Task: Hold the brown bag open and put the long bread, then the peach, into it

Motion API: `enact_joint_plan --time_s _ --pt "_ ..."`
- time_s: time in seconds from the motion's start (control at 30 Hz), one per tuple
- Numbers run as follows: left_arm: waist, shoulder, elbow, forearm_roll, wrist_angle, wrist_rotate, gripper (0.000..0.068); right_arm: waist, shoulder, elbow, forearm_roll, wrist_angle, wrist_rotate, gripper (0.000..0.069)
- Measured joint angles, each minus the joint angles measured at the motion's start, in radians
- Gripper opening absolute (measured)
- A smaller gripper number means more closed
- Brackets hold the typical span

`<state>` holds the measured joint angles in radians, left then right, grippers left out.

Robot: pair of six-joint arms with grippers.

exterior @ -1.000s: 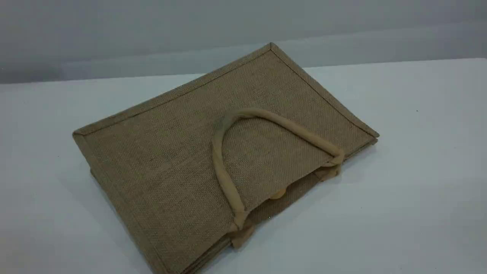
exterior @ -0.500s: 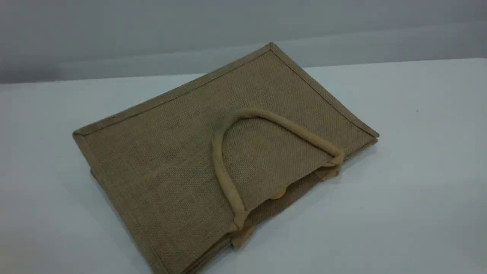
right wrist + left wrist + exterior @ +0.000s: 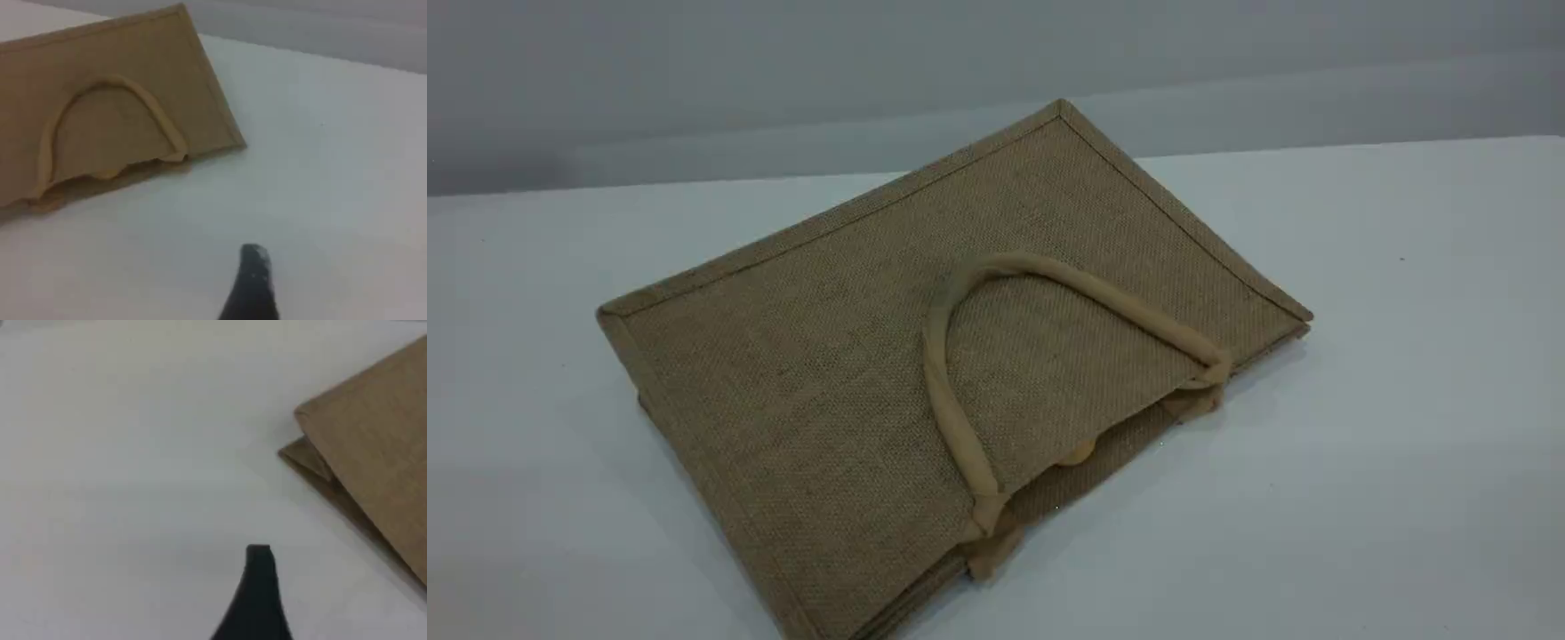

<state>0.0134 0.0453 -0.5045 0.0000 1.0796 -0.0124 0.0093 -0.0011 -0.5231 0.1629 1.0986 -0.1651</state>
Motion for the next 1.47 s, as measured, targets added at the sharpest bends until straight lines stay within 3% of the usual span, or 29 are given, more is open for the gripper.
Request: enact_joint_plan --time_s 1.47 --pt "-0.016 -0.045 0.001 0.000 0.000 0.003 0.0556 0.000 0.001 0.000 0.000 0.000 0.000 0.0528"
